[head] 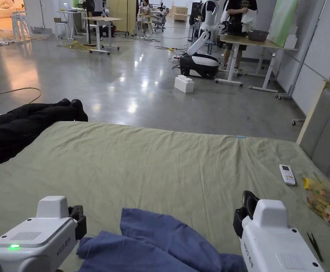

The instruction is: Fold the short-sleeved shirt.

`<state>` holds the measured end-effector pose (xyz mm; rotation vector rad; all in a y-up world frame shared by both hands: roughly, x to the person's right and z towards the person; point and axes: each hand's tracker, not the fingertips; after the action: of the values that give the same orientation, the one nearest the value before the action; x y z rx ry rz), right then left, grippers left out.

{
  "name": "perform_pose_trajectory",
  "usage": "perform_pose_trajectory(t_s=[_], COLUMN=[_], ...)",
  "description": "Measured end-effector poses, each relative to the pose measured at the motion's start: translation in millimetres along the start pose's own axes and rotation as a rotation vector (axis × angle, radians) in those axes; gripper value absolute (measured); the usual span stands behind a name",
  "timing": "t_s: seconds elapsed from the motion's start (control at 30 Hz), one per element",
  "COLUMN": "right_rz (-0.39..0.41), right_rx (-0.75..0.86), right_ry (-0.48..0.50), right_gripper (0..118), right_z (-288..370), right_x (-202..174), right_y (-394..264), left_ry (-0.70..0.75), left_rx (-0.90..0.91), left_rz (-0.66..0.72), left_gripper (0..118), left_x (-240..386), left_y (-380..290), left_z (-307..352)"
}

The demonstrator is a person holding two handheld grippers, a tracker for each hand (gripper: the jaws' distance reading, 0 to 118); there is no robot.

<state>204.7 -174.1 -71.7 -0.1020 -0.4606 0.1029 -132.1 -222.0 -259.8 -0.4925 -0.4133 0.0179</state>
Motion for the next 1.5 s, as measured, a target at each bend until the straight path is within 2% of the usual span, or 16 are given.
perform_pose_trajectory(t_s=[0.27, 0.3, 0.37, 0.43, 0.47, 0.6, 0.8, 0.9, 1.0, 1.17, 1.33, 1.37, 1.4, 1.43, 1.47, 1.5], right_rz=[0.008, 0.009, 0.009, 0.017, 0.022, 0.021, 0.019, 0.015, 0.002, -0.036, -0.062, -0.079, -0.084, -0.089, -0.093, -0.075], right_rx=[-0.072, -0.081, -0.103, -0.124, -0.128, -0.161, -0.209, -0.224, -0.239, -0.281, -0.489, -0.5, -0.534, -0.592, -0.618, -0.651], right_ry=[-0.022, -0.022, -0.03, -0.033, -0.035, -0.047, -0.062, -0.067, -0.068, -0.075, -0.007, -0.011, 0.0, 0.028, 0.033, 0.049], right_gripper=[1, 1, 1, 1, 1, 1, 1, 1, 1, 1, 1, 5, 16, 42, 58, 62], right_z=[-15, -18, -23, -27, -29, -35, -39, -40, -40, -41, -62, -66, -72, -80, -87, -94], right_x=[11, 12, 15, 17, 18, 23, 28, 31, 35, 54, 76, 79, 80, 81, 81, 78], right_y=[-23, -26, -33, -39, -42, -53, -71, -77, -81, -84, -93, -98, -101, -107, -112, -117], left_ry=[-0.011, 0.018, 0.017, -0.014, -0.02, -0.03, 0.027, 0.011, -0.028, -0.057, -0.058, -0.059, -0.066, -0.069, -0.067, -0.061], left_rx=[-0.294, -0.29, -0.363, -0.436, -0.476, -0.524, -0.555, -0.509, -0.493, -0.486, -0.393, -0.375, -0.371, -0.354, -0.348, -0.344], left_rz=[0.03, 0.023, 0.017, 0.034, 0.041, 0.029, -0.154, -0.159, -0.162, -0.077, -0.069, -0.065, -0.051, -0.046, -0.05, -0.053], left_gripper=[2, 10, 52, 83, 89, 92, 84, 56, 11, 9, 9, 9, 9, 9, 9, 9], left_x=[-39, -38, -41, -47, -48, -46, -19, -8, -2, -11, -19, -20, -22, -24, -26, -27], left_y=[-20, -21, -26, -33, -36, -50, -80, -83, -83, -72, -57, -53, -52, -49, -48, -46], left_z=[-95, -102, -130, -151, -161, -185, -191, -187, -184, -176, -146, -139, -134, -127, -123, -118])
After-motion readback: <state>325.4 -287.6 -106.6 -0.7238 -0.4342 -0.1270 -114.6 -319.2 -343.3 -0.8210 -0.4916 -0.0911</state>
